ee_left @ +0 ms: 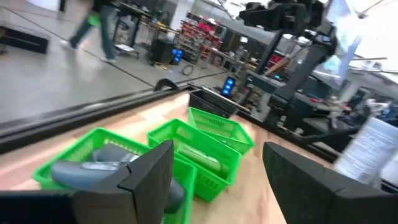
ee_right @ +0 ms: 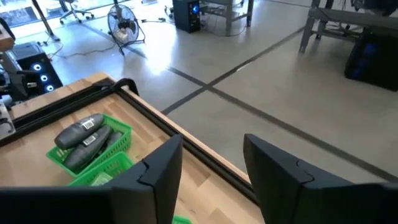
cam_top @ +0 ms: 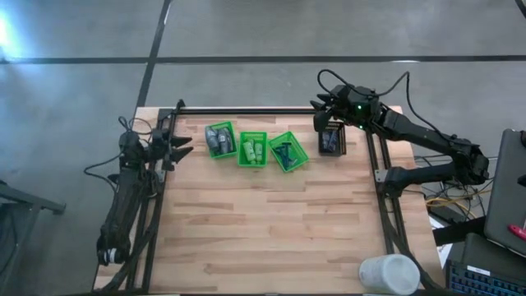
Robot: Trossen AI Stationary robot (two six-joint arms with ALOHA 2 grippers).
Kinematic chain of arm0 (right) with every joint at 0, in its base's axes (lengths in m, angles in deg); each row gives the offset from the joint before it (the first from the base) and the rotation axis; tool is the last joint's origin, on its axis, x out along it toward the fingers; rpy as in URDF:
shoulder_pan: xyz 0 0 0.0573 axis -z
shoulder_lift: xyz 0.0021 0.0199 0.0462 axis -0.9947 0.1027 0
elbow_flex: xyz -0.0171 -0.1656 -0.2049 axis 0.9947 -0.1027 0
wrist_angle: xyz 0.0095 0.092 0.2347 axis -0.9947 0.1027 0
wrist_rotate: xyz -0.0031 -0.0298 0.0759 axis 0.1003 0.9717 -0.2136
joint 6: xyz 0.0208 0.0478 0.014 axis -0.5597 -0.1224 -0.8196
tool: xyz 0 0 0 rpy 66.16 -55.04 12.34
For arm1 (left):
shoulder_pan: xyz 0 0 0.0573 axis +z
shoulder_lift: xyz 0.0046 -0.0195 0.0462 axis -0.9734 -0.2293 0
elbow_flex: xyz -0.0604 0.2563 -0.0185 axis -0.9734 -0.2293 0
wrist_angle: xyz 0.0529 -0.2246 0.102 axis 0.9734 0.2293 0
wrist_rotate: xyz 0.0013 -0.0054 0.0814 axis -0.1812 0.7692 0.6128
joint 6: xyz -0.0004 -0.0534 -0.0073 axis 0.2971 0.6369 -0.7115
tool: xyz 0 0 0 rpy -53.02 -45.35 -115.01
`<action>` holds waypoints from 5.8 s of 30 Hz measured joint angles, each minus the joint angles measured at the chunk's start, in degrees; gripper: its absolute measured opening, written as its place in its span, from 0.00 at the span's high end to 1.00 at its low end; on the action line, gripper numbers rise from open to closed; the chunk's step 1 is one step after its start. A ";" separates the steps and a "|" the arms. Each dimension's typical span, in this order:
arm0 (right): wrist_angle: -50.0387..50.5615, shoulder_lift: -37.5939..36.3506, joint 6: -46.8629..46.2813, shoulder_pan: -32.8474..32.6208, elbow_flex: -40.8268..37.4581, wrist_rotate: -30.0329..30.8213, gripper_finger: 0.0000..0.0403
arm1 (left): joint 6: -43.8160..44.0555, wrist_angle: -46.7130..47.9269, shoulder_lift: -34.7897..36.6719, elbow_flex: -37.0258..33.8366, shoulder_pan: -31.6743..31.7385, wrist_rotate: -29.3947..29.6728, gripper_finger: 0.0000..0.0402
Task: Pick & Place Travel size toiletries
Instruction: Return to Home Position
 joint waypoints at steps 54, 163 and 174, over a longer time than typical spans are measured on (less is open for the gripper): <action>3.08 0.02 -1.75 -0.09 0.00 0.07 0.31 | -38.82 -0.58 6.87 -0.15 0.15 60.65 0.37; -15.16 -56.22 11.45 57.46 -44.17 -13.59 0.26 | -9.27 -3.64 6.85 -0.22 0.11 64.73 0.37; -23.17 -56.26 12.29 57.29 -53.19 -13.57 0.17 | -9.27 -3.64 6.85 -0.22 0.11 64.73 0.37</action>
